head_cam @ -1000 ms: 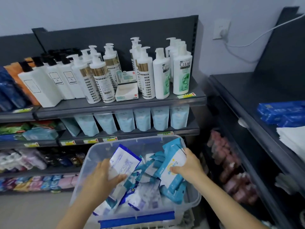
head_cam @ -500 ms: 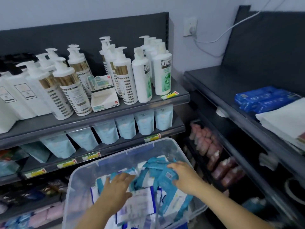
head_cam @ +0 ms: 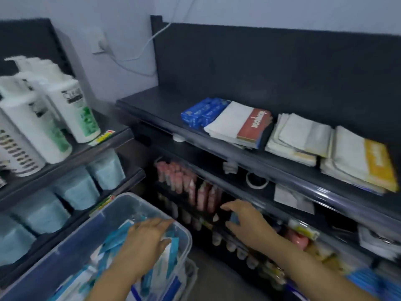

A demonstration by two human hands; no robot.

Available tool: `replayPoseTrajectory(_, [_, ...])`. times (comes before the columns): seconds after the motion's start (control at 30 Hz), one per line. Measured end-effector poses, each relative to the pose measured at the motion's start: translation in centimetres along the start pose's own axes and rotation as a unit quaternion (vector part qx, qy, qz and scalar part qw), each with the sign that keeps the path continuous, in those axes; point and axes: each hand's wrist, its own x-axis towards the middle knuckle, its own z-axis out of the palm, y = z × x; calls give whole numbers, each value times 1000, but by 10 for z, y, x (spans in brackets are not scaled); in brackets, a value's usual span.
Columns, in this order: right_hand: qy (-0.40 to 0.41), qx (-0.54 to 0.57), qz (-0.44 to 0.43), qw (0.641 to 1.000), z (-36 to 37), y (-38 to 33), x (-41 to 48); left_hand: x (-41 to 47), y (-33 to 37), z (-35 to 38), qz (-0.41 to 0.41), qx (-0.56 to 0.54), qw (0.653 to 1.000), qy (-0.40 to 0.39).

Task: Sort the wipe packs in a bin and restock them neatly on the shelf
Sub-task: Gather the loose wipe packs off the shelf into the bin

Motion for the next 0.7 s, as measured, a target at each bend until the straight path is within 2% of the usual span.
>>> replayPoseTrajectory(0.13, [46,-36,62,996,-55,58,-47,38,58,-11,116,13,992,46])
replayPoseTrajectory(0.33, [163,-56,137,976,-130,142,-136,72,180,-19,185,9,981,65])
replayPoseTrajectory(0.47, [202,-50,171,963,-164,203,-206,80,275,-10,233,9,971,45])
replayPoseTrajectory(0.57, [219,-51,192,955,-188,248,-258,85,346,-4,290,28,954,66])
replayPoseTrajectory(0.7, [260,-37,230,937,-222,305,-323,86,442,4,319,17,944,84])
